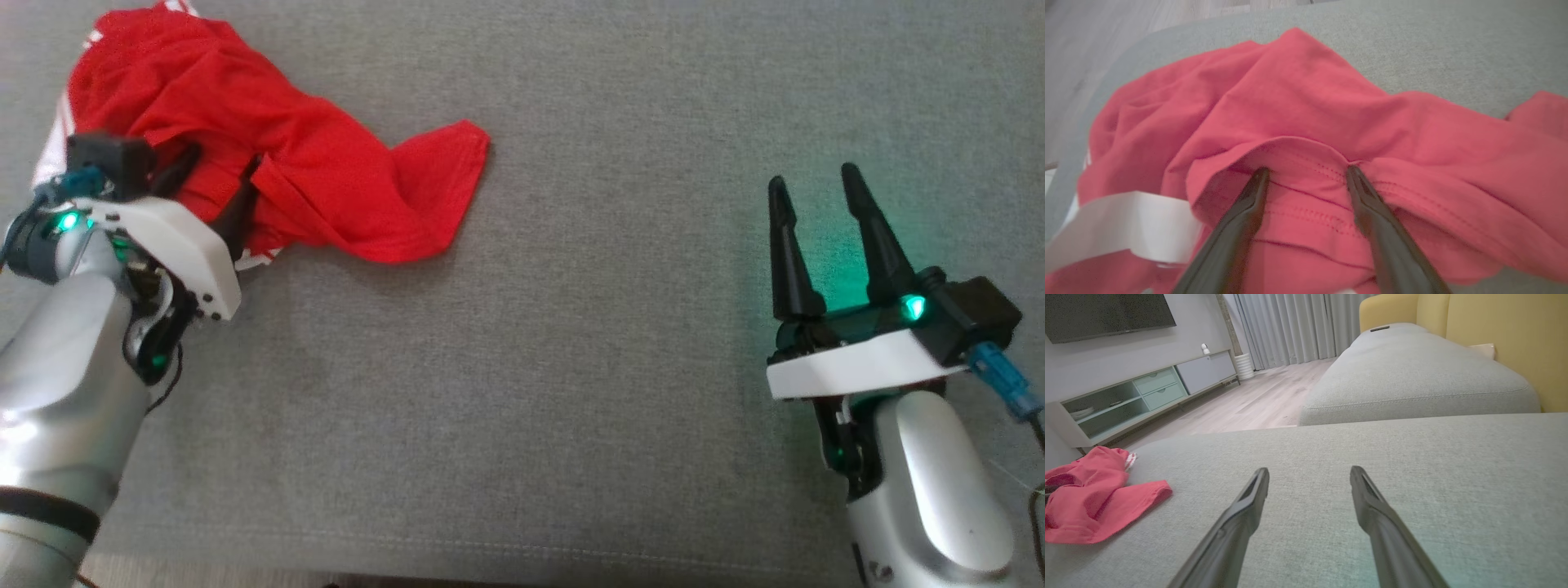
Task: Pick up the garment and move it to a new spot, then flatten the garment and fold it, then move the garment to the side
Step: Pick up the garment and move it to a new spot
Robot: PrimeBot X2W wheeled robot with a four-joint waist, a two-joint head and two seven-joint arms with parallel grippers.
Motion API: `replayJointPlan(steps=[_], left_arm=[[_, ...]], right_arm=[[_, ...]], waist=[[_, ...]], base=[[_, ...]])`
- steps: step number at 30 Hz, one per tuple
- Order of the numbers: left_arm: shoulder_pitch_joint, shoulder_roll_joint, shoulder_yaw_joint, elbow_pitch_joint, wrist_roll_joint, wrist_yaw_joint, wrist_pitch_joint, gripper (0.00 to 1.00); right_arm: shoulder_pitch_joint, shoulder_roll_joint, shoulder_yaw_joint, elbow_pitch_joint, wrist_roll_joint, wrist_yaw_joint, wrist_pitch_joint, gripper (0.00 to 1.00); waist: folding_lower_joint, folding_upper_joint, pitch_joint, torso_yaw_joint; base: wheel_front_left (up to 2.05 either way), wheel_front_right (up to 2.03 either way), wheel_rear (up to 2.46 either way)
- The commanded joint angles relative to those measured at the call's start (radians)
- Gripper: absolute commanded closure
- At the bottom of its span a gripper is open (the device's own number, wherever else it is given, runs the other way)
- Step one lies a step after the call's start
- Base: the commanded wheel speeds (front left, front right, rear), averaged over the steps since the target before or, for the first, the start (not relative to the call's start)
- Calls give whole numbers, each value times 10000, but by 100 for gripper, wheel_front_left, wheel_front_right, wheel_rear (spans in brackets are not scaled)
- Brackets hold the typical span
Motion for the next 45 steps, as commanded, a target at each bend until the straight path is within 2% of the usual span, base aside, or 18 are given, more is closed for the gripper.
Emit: replayJointPlan(steps=[1,2,6,9,12,15,20,26,35,45], left_arm=[[-497,681,-135,-110,-481,15,90,67],[-583,785,-383,-97,-684,15,65,100],[-932,1066,-609,259,-904,14,-630,100],[-1188,1026,-535,611,-834,14,-1569,100],[-1286,962,-316,415,-628,14,-1943,100],[-1147,894,526,-953,-122,138,-1974,100],[-29,661,1923,-3481,898,278,-1979,100],[1038,306,2671,-5337,1657,212,-1980,100],[1407,305,2397,-6667,2208,107,-1981,100],[256,283,1281,-7120,2329,38,-1410,100]], right_arm=[[-189,-12,200,-409,-53,-9,2,0],[-186,-12,195,-411,-51,-9,-2,0],[-154,-12,201,-352,-13,-9,-33,0],[-95,-12,216,-205,73,-9,-94,0],[-56,-12,262,-43,176,-9,-175,0],[5,-12,281,121,289,-9,-252,0],[161,-12,434,453,553,-9,-358,0],[345,-12,601,784,864,-9,-454,0],[340,-12,712,850,1211,-9,-534,0],[-73,-12,721,516,1610,-9,-551,0]], waist=[[-2,0,107,-114],[-2,0,108,-135],[-2,0,28,-190],[-2,0,-218,-232],[-2,0,-577,-272],[-2,0,-997,-276],[-2,0,-1764,-379],[-2,0,-2498,-626],[-2,0,-2843,-1382],[-2,0,-2176,-2924]], base=[[0,0,0],[0,0,0],[0,0,0],[0,0,0],[0,0,0],[0,0,0],[0,0,0],[0,0,0],[0,0,0],[0,0,0]])
